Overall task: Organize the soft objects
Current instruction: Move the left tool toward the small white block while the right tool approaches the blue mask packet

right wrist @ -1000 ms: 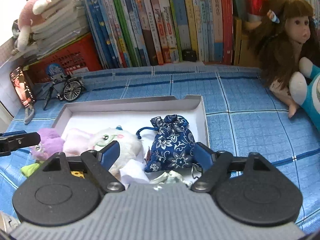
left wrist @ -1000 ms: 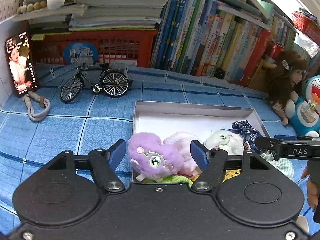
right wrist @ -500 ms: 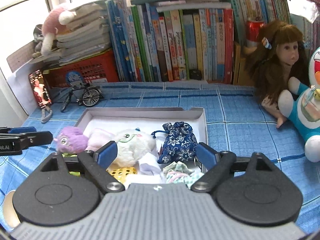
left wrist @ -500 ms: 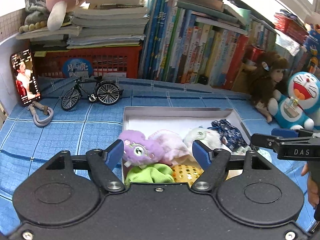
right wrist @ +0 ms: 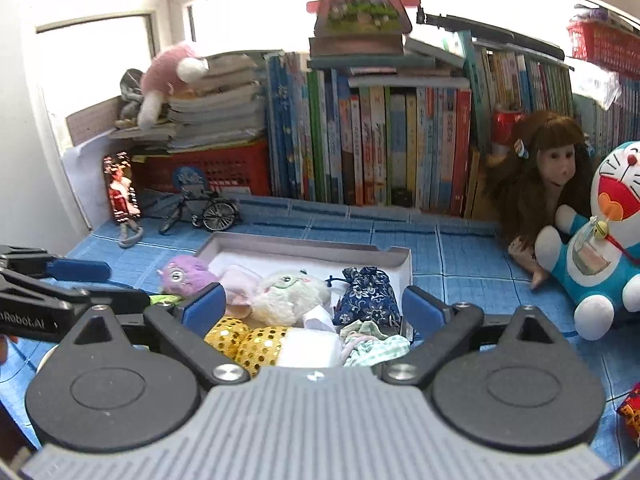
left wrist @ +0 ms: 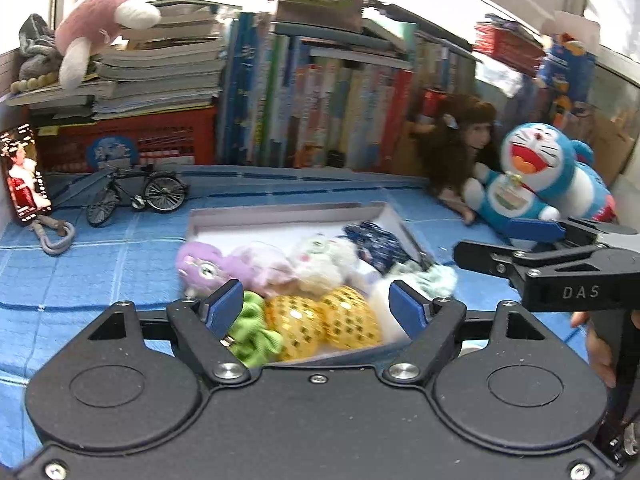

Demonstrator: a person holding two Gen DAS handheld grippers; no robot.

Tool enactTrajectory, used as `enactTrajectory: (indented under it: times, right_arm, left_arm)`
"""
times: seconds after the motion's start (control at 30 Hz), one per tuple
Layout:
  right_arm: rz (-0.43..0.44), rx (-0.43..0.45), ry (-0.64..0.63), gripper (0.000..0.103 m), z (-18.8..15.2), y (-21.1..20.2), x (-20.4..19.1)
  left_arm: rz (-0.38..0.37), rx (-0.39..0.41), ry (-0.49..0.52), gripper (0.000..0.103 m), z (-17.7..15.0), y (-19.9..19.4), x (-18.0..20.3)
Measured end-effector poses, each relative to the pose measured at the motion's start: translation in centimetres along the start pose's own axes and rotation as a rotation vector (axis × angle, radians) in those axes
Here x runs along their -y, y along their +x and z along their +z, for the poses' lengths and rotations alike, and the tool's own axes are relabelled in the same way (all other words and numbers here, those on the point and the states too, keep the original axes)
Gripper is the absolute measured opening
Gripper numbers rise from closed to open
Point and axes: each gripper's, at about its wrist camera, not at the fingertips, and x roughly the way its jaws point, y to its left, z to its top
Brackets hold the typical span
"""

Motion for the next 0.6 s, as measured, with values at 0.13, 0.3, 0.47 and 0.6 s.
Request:
enactTrajectory:
  times: [0.13,0.3,0.47,0.6]
  right_arm:
    - [0.013,0.024,-0.009,0.101,-0.8,-1.5,-0.2]
    - [0.020,0.056,-0.001,0.102,-1.9,-3.1,-0.1]
    - [0.025,0.066,0.030,0.102,-3.0,-4.1,0.5]
    - [0.018,0.071,0.055,0.102,-3.9,-4.8,1.2]
  left_arm:
    - [-0.042,0.016,0.001,0.079,-1.4,-1.1,1.3]
    - [-0.088,0.034,-0.002,0.079,-3.1,-2.3,2.7]
    - [-0.094,0.055,0.010,0.079,-4.9,-3.0,3.8]
    - [-0.095,0.061,0.015,0.079,-6.3,-3.2,4.2]
